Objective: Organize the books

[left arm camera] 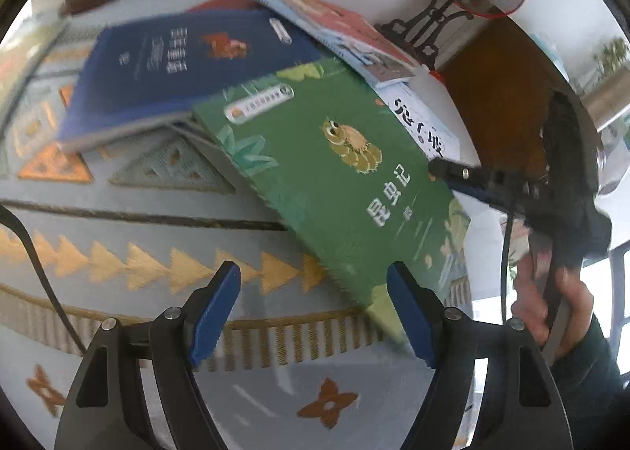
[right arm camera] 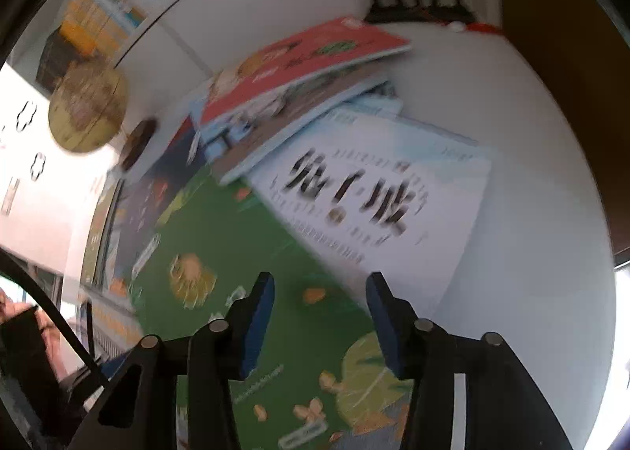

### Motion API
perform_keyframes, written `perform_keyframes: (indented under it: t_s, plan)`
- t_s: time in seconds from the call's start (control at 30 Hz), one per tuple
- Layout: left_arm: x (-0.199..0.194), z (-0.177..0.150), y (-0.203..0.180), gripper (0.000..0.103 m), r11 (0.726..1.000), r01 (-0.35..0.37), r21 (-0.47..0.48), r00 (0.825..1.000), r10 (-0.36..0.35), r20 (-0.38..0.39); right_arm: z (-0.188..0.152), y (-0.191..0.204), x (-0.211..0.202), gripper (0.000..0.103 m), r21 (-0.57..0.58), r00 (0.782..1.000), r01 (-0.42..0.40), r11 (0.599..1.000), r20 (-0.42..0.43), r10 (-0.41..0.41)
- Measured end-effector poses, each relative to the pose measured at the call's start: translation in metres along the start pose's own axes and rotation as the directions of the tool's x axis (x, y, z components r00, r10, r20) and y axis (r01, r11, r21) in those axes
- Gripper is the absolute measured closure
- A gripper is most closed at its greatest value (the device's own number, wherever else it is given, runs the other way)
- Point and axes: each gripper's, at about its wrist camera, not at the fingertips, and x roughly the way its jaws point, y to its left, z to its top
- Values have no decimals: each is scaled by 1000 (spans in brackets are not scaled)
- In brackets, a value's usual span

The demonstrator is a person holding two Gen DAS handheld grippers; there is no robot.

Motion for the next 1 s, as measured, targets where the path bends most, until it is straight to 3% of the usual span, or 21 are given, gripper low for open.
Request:
perform_keyframes:
  t_s: [0.1, 0.2, 0.37, 0.5, 0.7, 0.8, 0.87, 0.9, 0.93, 0.97, 1.0]
  plan:
    - [1, 0, 1, 29, 1000, 15, -11, 1000, -15, 2, -15, 10, -1, 64, -27, 999, -35, 999, -41, 34]
    - [-5, -1, 10, 28, 1000, -14, -27, 1000, 14, 12, -39, 21, -3, 65, -9, 984, -152, 988, -98, 150]
    - [-13, -13, 33, 28, 995, 9, -100, 1000, -9, -7, -74, 20, -16, 65, 25, 982, -160, 987, -93, 162]
    - [-13, -25, 25, 28, 998, -13, -60, 1000, 13, -4, -89, 16, -22, 65, 20, 982, -174, 985, -72, 175]
    - [-11, -27, 12, 27, 999, 0, -44, 1000, 0, -6, -97, 23, -13, 65, 10, 977, -176, 984, -122, 176]
    - [-24, -25, 17, 27, 992, 75, -100, 997, -72, 30, -100, 21, -12, 65, 39, 975, -189, 981, -109, 192]
    - [-42, -22, 22, 27, 971, 187, -150, 981, -175, 87, -99, 11, -15, 65, 101, 960, -255, 962, -96, 264]
    - [-50, -21, 25, 27, 944, 273, -182, 960, -256, 113, -98, 5, -18, 65, 138, 945, -304, 943, -83, 317]
    - [-52, -20, 24, 27, 931, 306, -198, 950, -287, 120, -98, -3, -20, 65, 194, 915, -383, 903, -58, 400]
    - [-49, -21, 22, 27, 922, 329, -204, 943, -311, 116, -98, -9, -21, 65, 238, 894, -426, 873, -37, 447]
    - [-43, -24, 17, 27, 929, 315, -193, 949, -302, 95, -97, -14, -21, 65, 269, 886, -441, 856, -21, 463]
